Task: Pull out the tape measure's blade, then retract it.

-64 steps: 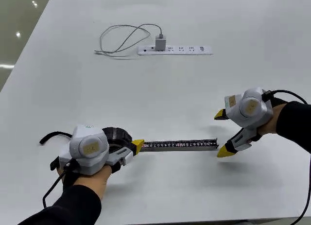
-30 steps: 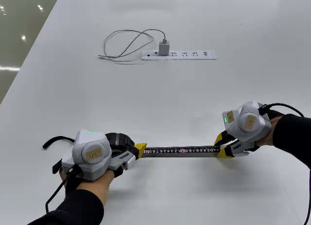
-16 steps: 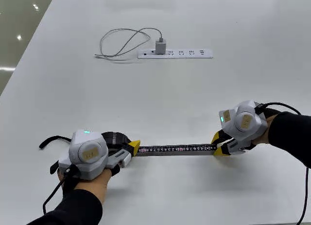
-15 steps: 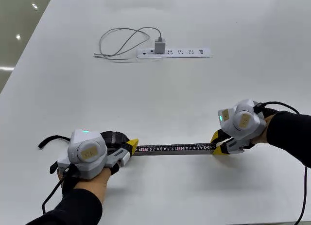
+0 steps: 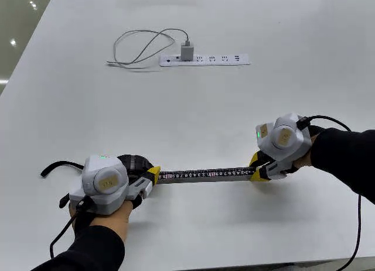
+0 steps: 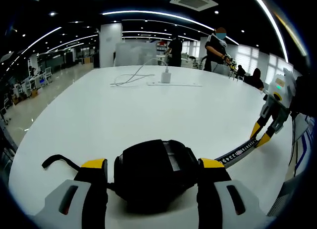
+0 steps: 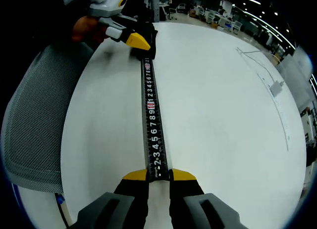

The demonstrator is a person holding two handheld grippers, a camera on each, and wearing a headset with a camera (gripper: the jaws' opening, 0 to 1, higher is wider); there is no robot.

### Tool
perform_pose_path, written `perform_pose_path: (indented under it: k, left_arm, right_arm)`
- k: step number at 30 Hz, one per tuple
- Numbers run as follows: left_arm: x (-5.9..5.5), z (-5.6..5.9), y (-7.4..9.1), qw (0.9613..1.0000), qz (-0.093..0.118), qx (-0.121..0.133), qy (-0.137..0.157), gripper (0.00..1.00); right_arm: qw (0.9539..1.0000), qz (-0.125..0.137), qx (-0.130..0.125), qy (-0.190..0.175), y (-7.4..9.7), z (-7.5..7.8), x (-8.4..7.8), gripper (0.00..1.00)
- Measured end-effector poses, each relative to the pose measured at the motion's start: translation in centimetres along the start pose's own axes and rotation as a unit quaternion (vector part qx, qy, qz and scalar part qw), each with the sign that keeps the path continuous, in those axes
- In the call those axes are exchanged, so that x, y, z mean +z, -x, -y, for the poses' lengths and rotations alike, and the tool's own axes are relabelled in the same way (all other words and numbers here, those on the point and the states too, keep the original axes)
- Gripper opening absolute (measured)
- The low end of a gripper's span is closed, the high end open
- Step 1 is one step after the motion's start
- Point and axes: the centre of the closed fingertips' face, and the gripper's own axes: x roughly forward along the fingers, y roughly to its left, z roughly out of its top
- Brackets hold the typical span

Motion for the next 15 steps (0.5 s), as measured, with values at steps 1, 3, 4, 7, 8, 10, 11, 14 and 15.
perform_pose_path:
  k: [1,3,4,7,8,10,11,14,15]
  left_arm:
    - [-0.11,0.16,0.02,1.0000,-0.002,-0.002,0.006,0.67]
    - [-0.23,0.36,0.16,1.0000,-0.002,0.004,0.000,0.63]
    - [-0.29,0.31,0.16,1.0000,-0.003,0.008,-0.002,0.63]
    - [-0.34,0.10,-0.01,0.9999,-0.007,0.009,-0.005,0.61]
    - [-0.33,0.10,0.04,0.9999,-0.008,0.009,-0.005,0.61]
    - [-0.37,0.07,0.04,0.9999,-0.010,0.009,-0.010,0.61]
    - [-0.39,0.05,0.03,0.9999,-0.009,0.010,-0.011,0.60]
    - [-0.36,0.04,0.03,0.9999,-0.005,0.010,-0.009,0.60]
    - [-0.35,0.01,0.01,0.9999,-0.004,0.009,-0.009,0.60]
  right_arm:
    - [1.0000,-0.001,-0.001,-0.004,0.00,0.00,0.00,0.12]
    - [0.9999,-0.003,-0.003,-0.010,-0.02,0.05,-0.01,0.12]
    - [0.9999,-0.004,-0.003,-0.011,-0.02,0.06,-0.02,0.11]
    - [0.9999,-0.005,-0.006,-0.008,-0.05,-0.02,-0.03,0.11]
    - [0.9999,-0.004,-0.006,-0.007,-0.05,-0.04,-0.01,0.11]
    - [0.9998,-0.003,-0.007,-0.021,-0.04,0.01,0.01,0.10]
    - [0.9997,-0.003,-0.007,-0.024,-0.07,0.04,0.06,0.10]
    - [0.9996,-0.001,-0.007,-0.029,-0.09,0.12,0.08,0.10]
    - [0.9996,-0.002,-0.005,-0.027,-0.10,0.17,0.05,0.10]
